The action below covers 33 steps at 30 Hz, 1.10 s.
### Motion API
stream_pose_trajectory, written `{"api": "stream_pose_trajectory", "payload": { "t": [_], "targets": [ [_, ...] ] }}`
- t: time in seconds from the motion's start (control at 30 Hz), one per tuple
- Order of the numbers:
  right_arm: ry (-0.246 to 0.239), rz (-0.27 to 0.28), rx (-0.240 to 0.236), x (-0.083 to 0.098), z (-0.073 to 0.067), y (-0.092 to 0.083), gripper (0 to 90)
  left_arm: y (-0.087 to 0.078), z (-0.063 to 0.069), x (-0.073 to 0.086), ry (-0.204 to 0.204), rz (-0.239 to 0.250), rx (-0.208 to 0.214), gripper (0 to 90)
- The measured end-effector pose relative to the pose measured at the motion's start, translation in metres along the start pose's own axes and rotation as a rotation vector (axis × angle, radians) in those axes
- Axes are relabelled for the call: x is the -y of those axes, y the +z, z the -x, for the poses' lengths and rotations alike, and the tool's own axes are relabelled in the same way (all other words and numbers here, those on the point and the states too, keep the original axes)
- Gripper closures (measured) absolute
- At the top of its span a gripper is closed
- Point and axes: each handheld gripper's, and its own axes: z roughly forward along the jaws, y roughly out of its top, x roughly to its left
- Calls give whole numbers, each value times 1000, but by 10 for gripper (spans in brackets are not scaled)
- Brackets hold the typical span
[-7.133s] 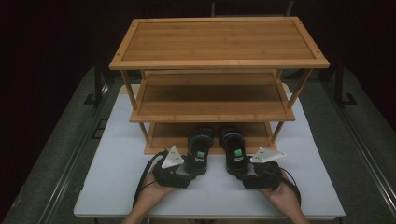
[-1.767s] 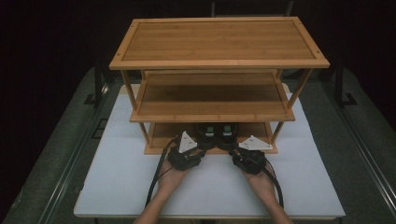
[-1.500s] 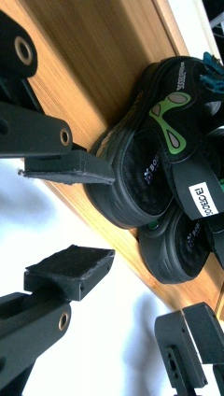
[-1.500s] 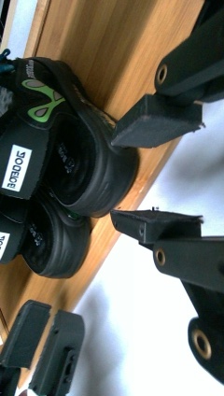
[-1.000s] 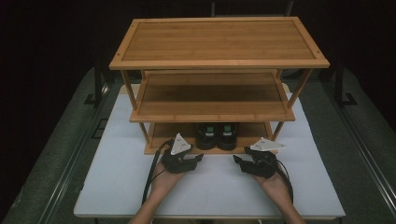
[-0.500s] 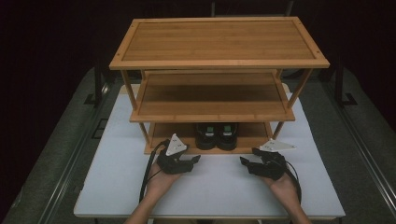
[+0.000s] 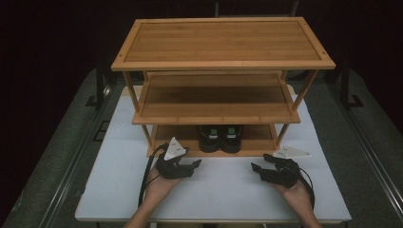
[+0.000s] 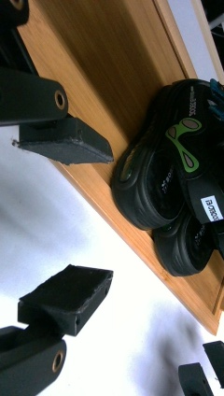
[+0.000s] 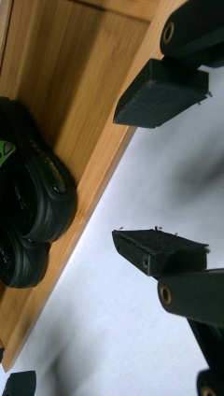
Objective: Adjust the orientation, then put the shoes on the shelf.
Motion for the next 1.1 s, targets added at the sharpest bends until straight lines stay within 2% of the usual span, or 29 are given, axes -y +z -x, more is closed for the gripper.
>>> {"api": "stream_pose_trajectory", "payload": {
  "t": [0.17,0.3,0.6,1.1],
  "targets": [
    [-1,-2,-1,4,2,-3,363,-3,-1,2,6,-6,-4,330],
    [13,-3,1,8,4,-6,359,-5,-2,5,-4,-5,-5,317],
    [15,2,1,14,4,-13,353,-11,-6,11,-7,-12,-9,295],
    [34,4,7,27,13,-30,333,-28,-16,27,-18,-27,-18,285]
  ]
}}
